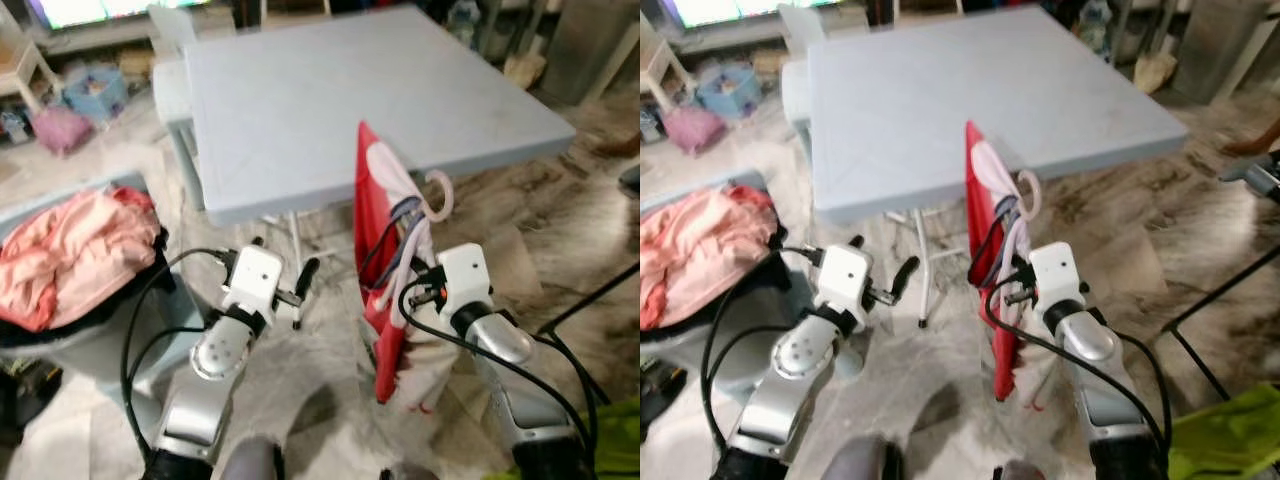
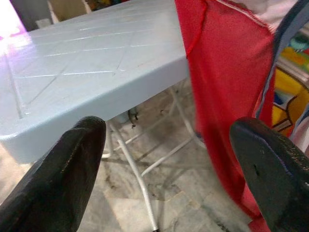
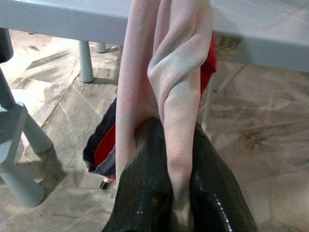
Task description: Hang hanger
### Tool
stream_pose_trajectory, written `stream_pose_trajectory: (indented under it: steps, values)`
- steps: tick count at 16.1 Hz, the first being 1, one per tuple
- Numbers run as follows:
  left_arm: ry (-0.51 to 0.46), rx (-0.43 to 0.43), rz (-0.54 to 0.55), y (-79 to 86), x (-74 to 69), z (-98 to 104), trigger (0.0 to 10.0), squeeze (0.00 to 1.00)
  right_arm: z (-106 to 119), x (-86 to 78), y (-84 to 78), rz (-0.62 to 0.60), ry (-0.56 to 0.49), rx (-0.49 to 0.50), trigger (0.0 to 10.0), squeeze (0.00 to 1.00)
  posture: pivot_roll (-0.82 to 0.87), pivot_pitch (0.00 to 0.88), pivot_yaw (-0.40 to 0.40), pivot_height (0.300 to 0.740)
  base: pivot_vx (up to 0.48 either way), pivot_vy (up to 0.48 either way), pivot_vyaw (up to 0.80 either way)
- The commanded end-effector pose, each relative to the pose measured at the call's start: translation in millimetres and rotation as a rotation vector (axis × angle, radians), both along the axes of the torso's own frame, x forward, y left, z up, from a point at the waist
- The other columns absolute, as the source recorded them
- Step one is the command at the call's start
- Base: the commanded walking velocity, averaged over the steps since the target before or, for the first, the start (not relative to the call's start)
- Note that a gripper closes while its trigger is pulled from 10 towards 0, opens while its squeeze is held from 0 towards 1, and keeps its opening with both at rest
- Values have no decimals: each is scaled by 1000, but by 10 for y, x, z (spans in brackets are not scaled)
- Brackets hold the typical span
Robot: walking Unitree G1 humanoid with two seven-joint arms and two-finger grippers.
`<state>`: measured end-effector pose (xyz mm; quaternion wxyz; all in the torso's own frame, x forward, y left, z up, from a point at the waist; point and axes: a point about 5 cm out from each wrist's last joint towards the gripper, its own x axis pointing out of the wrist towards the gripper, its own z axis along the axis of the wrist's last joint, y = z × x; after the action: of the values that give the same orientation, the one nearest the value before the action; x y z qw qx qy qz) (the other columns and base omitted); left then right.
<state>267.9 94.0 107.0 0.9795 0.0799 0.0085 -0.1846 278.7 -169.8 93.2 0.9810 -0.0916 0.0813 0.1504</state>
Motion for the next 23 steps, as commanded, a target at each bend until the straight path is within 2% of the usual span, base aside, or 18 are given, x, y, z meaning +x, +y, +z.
stream_pose_trajectory:
  steps: [1, 8, 13, 16, 23]
  values:
    - [13, 18, 13, 63, -2, -19, 10000, 0, 105, 21, 77, 30, -51, 31, 10000, 0, -54, 84, 8, 740, 0, 480, 0]
    - [23, 31, 12, 45, -4, -26, 10000, 0, 147, 10, 109, 66, -64, 87, 10000, 0, -56, 97, 10, 740, 0, 480, 0]
    - [-25, 36, -13, 48, 3, 40, 10000, 0, 138, -14, 124, 88, -64, 95, 10000, 0, -56, 97, 11, 740, 0, 0, 0]
    - [1, 9, 7, 47, -3, 20, 10000, 0, 144, -22, 149, 108, -67, 96, 10000, 0, -55, 94, 11, 740, 0, -145, 0]
    - [-15, 23, -2, 32, 7, 26, 10000, 0, 151, -31, 170, 131, -72, 90, 10000, 0, -58, 91, 11, 740, 0, -43, 630]
